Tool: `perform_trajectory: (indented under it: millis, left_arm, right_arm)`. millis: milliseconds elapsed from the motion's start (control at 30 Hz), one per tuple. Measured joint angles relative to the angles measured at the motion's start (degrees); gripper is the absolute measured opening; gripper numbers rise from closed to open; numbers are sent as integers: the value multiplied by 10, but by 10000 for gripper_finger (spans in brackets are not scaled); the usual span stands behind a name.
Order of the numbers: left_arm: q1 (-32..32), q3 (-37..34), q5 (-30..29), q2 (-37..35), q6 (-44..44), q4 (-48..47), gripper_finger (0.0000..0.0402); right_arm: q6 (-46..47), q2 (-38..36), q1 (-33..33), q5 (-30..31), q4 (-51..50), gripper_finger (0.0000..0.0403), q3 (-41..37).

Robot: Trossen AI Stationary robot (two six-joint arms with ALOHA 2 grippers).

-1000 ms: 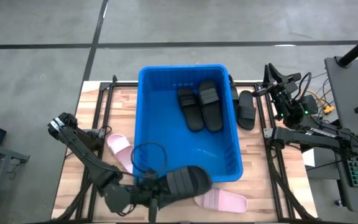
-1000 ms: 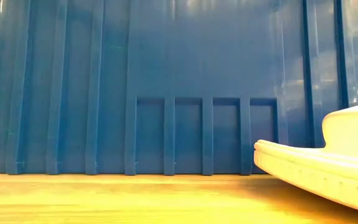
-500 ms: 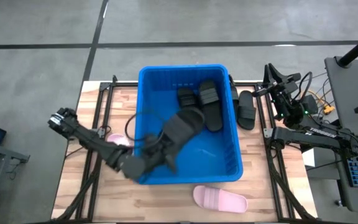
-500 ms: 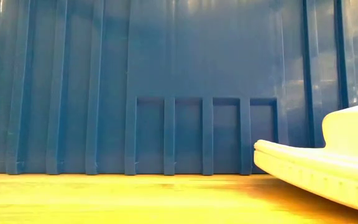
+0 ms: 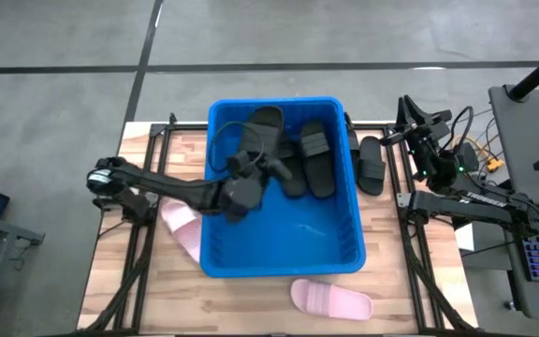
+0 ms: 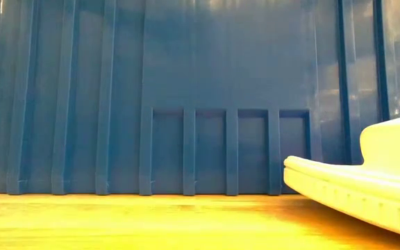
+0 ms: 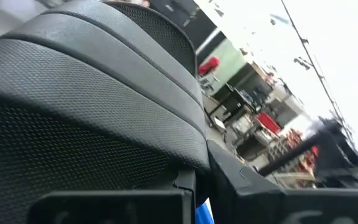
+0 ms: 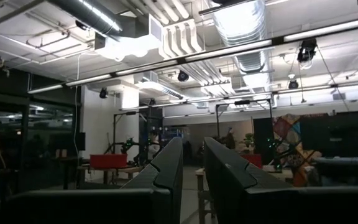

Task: Pick and place slides into bin
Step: Put the black slides into the blue organizer bin

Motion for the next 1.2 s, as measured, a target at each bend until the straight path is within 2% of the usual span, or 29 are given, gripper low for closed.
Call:
perform_trajectory:
  millis: [167,333,433,700,933,1000,1100,1200]
  left_arm:
    - [41,0,7,35,-91,0,0]
    - [72,-2,4,78,-210,0,0]
    - [86,-2,-5,108,-249,-3,0]
    - [115,-3,-9,150,-251,-8,0]
    - [128,-32,-12,149,-265,-24,0]
    - [127,-38,5,149,-314,-27,0]
    - [128,-36,61,146,-417,-74,0]
    - [128,-36,53,146,-461,-145,0]
  right_arm:
    - [38,0,0,0,0,57,0]
    - [43,0,0,0,-1,57,0]
    - [43,0,0,0,-1,57,0]
    - [43,0,0,0,-1,57,0]
    - [43,0,0,0,-1,57,0]
    - [43,0,0,0,-1,57,0]
    - [40,0,0,0,-4,57,0]
    - [40,0,0,0,-6,57,0]
